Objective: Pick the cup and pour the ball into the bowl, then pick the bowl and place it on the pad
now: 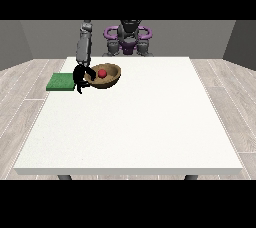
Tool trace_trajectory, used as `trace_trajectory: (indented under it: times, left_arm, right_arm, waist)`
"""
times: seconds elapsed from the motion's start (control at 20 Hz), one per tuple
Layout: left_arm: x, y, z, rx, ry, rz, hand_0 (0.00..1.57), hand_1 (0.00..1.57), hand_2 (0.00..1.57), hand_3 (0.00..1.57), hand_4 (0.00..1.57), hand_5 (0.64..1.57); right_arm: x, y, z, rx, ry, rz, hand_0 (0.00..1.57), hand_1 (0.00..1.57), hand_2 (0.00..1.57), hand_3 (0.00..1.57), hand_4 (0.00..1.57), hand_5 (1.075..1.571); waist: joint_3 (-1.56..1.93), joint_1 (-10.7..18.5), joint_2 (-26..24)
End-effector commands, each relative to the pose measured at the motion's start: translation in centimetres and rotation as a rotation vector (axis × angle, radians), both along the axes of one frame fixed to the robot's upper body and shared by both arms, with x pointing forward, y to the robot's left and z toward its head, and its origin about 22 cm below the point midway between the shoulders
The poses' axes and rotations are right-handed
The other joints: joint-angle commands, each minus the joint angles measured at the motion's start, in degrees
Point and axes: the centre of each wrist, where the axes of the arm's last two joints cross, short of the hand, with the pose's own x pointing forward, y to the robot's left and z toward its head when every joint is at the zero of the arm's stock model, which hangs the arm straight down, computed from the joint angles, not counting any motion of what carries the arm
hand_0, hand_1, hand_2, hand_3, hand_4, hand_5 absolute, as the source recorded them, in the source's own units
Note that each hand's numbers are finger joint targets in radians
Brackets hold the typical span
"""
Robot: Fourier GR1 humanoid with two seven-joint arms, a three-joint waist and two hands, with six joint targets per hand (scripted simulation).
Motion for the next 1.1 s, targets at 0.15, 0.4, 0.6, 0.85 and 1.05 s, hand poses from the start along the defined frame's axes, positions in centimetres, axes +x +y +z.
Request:
trace_trajectory:
  times: [0.15, 0.4, 0.6, 0.85, 1.05]
  left_arm:
    - [-0.2, 2.9, -2.4, -0.025, 0.097, 0.068, 0.0, 0.0, 0.0, 0.0, 1.2, 1.534]
    - [-1.2, 5.9, -2.6, -0.016, 0.067, 0.124, 0.0, 0.0, 0.0, 0.0, 1.2, 1.537]
    - [-1.5, 6.1, -6.9, -0.029, 0.136, 0.168, 0.0, 0.0, 0.0, 0.0, 1.2, 1.545]
    - [-3.1, 8.6, -8.4, -0.036, 0.128, 0.196, 0.0, 0.0, 0.0, 0.0, 1.2, 1.542]
    - [-3.6, 9.5, -8.9, -0.02, 0.124, 0.217, 0.0, 0.0, 0.0, 0.0, 1.21, 1.551]
  right_arm:
    - [-0.5, -8.5, 5.6, -0.181, 0.306, -0.087, 1.57, 1.57, 1.57, 1.04, 1.03, 1.556]
    - [1.7, -10.2, 11.1, -0.232, 0.33, -0.046, 1.57, 1.57, 1.57, 0.83, 1.04, 1.559]
    - [1.2, -13.3, 15.4, -0.273, 0.354, -0.025, 1.57, 1.57, 1.57, 0.55, 1.1, 1.567]
    - [0.7, -13.7, 14.7, -0.223, 0.38, -0.021, 1.57, 1.57, 1.57, 0.53, 1.1, 1.564]
    - [0.3, -13.7, 13.8, -0.236, 0.345, -0.018, 1.57, 1.57, 1.57, 0.53, 1.1, 1.564]
  waist:
    - [0.48, -5.1, -3.54]
    - [0.7, -7.98, -2.35]
    - [0.7, -10.72, -6.0]
    - [0.74, -11.63, -6.25]
    - [0.76, -12.58, -4.45]
